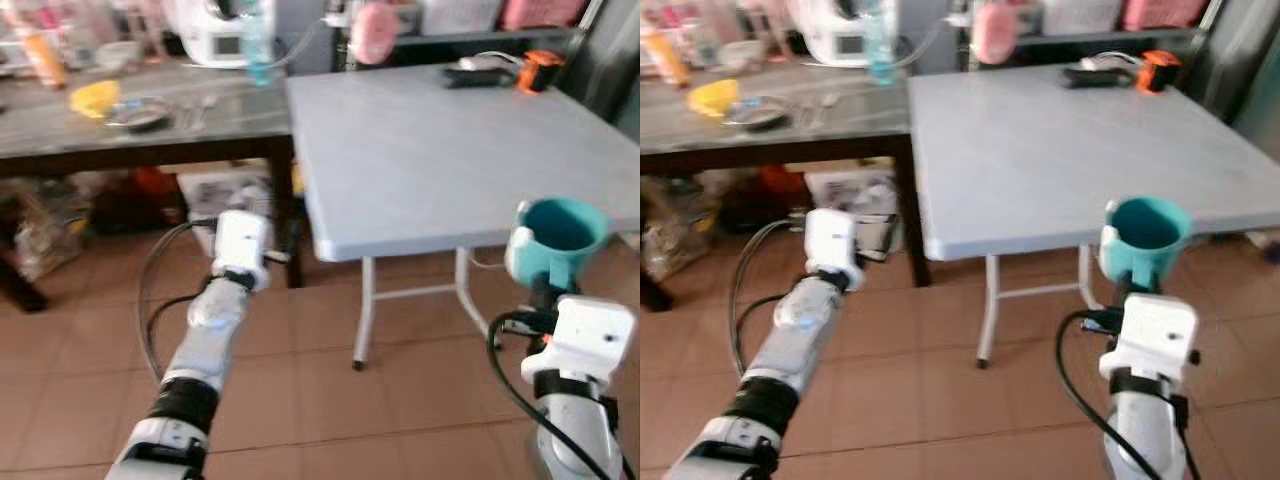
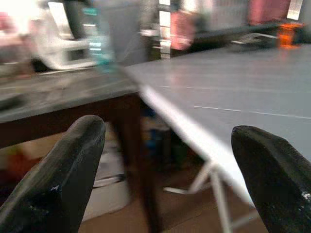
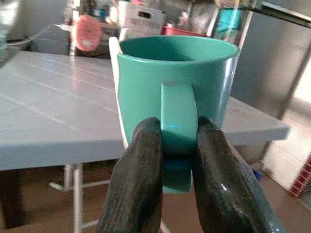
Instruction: Setting the table
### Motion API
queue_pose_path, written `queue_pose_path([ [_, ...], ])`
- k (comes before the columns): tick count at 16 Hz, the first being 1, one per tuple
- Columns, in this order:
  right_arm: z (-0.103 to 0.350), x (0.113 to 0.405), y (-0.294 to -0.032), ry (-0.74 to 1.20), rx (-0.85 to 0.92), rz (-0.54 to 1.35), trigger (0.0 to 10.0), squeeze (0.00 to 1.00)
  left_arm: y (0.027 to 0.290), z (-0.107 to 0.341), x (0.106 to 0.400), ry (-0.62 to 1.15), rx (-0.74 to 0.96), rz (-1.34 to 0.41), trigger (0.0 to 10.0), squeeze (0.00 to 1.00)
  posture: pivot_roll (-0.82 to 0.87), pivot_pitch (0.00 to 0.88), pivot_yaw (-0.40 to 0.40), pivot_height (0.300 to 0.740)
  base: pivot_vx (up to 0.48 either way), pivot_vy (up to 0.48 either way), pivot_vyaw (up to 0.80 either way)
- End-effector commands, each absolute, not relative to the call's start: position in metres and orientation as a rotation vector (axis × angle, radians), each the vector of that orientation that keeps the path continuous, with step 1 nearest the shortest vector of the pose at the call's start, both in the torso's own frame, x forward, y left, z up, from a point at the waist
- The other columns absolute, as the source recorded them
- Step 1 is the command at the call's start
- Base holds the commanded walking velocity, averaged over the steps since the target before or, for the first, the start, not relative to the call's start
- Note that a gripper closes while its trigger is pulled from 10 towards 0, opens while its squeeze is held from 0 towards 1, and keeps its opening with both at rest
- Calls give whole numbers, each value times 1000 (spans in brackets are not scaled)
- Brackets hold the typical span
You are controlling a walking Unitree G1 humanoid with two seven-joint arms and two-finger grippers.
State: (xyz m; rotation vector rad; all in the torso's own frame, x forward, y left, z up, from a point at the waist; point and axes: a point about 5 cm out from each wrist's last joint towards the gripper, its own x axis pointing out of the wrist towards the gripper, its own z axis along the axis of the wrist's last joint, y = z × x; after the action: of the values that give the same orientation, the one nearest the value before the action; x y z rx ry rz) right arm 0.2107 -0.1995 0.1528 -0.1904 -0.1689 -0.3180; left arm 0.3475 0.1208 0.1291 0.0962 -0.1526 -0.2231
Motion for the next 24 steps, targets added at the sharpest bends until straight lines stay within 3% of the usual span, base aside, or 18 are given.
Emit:
queue_pose_path([
  [1,156,209,-206,-180,-200,-337,10000,0,111,131,347,-161,92,-248,10000,0,-44,66,32,740,0,480,0],
  [14,155,207,-206,-177,-194,-346,10000,0,103,131,350,-155,77,-262,10000,0,-60,67,38,740,0,480,0],
  [20,155,208,-207,-174,-199,-346,10000,0,96,134,346,-181,53,-350,10000,0,-56,67,36,740,0,0,0],
  [24,156,209,-207,-175,-208,-344,10000,0,93,135,346,-181,39,-367,10000,0,-61,62,37,740,297,0,0],
])
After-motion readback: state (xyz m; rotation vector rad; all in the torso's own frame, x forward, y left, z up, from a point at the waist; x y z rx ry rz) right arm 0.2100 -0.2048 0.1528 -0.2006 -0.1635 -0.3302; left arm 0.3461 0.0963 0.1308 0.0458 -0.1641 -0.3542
